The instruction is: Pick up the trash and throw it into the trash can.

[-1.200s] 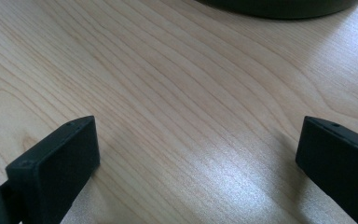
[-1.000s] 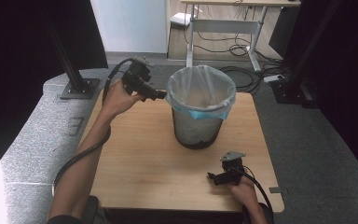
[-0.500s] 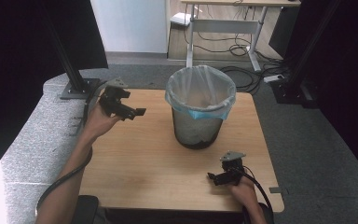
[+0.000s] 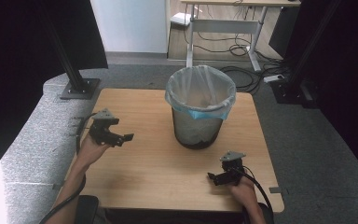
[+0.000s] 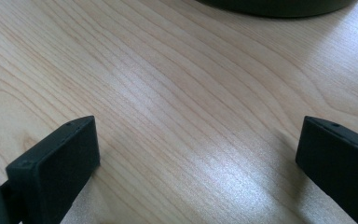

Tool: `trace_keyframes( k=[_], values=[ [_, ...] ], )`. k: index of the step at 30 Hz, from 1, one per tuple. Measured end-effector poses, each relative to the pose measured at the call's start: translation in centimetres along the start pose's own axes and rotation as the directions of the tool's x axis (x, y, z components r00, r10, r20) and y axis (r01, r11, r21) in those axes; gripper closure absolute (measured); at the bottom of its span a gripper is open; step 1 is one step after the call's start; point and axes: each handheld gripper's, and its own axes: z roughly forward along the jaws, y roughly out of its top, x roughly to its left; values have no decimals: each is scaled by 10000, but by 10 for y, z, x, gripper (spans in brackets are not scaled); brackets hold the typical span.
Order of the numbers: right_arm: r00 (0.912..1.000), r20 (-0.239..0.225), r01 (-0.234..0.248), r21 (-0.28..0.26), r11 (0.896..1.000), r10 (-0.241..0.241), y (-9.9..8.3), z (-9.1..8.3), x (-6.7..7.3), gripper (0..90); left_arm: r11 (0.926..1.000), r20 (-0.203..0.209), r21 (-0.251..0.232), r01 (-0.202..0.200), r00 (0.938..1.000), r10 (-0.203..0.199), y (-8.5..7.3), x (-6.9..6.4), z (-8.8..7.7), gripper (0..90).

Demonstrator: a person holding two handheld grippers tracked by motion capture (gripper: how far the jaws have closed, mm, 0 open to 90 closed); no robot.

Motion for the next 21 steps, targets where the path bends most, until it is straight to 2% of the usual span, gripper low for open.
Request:
trace_keyframes(
  k=[8,12,15,17,19,21],
  values=[
    [10000,24,-40,-1,10000,40,0,0,0,0,9987,-79,371,347,9994,-345,-55,-2,30,0],
    [10000,27,-43,-2,10000,43,0,0,0,0,9949,-376,971,264,9990,-228,-78,-5,46,0],
    [10000,27,-39,-3,10000,39,0,0,0,0,9899,-533,1410,155,9985,-81,-90,-8,55,0],
    [10000,27,-44,-3,10000,44,0,0,0,0,9820,-747,1885,-142,9968,288,-94,-10,61,0],
    [10000,26,-42,-6,10000,42,0,0,0,0,9762,-880,2146,-308,9948,507,-95,-13,64,0],
    [10000,30,-44,-8,10000,44,0,0,0,0,9789,-780,2028,-230,9962,396,-97,-14,66,0]
  ],
)
